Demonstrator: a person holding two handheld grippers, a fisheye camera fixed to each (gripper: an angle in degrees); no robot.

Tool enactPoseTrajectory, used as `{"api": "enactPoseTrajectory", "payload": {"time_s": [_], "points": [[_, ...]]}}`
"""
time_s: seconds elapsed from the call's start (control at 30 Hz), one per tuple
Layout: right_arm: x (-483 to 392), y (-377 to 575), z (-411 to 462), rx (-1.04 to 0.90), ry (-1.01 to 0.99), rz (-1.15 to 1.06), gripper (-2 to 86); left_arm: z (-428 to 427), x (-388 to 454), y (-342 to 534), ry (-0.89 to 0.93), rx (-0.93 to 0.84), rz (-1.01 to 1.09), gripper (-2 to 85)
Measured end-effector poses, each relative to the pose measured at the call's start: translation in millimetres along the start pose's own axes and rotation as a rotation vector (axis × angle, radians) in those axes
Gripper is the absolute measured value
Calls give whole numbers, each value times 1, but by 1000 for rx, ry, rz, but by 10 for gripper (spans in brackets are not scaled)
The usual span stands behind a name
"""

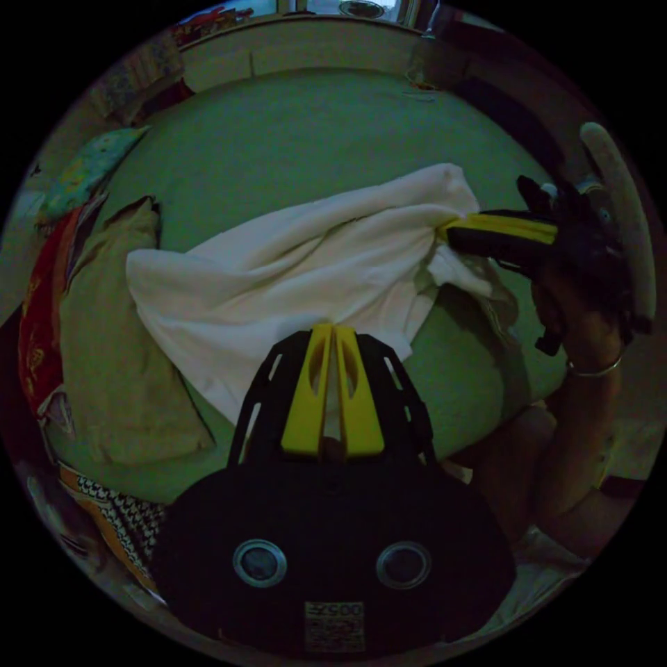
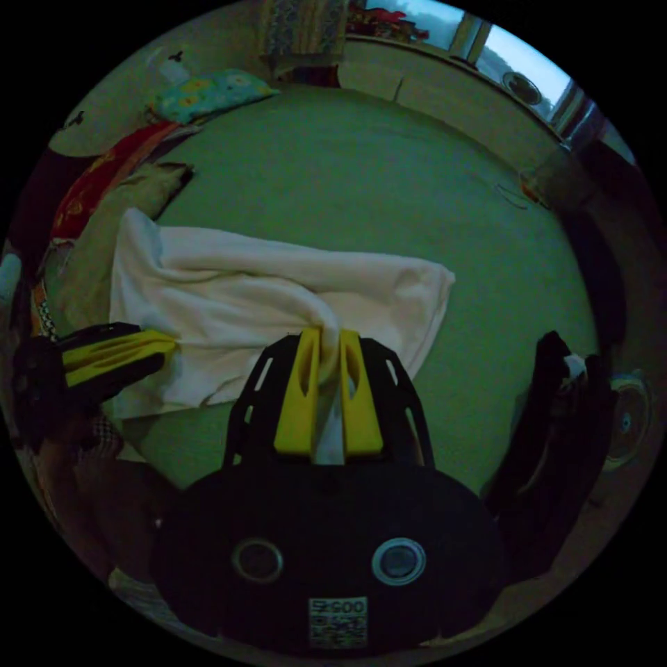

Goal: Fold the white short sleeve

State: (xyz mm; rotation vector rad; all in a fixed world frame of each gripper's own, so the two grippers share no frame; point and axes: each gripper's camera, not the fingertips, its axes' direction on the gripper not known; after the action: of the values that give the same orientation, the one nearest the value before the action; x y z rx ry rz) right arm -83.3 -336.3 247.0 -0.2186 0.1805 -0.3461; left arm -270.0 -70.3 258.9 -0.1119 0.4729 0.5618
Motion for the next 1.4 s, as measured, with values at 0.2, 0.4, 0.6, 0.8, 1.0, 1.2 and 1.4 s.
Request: {"api": "enactPoseTrajectory", "payload": {"time_s": [0.2, 0.4, 0.6, 0.8, 1.0, 1.2, 1.4], "points": [[-2, -4, 6, -6, -106, 104, 44, 27, -1, -13, 21, -36, -3, 4], [-12, -4, 10, 8, -132, 107, 60, 52, 2, -24, 8, -69, 3, 5], [-32, -7, 10, 0, -68, 71, 62, 68, 12, -28, -71, -54, 42, 6], [-49, -8, 11, 4, -28, 40, 63, 77, 15, -29, -110, -29, 32, 7], [-57, -8, 10, 3, -47, 34, 61, 81, 7, -32, -59, -33, -3, 6], [-70, -9, 9, -3, -24, 1, 62, 81, 7, -34, -71, -47, -5, 6], [-82, -7, 7, -1, 3, -18, 63, 75, 4, -33, -52, -61, 30, 5]]}}
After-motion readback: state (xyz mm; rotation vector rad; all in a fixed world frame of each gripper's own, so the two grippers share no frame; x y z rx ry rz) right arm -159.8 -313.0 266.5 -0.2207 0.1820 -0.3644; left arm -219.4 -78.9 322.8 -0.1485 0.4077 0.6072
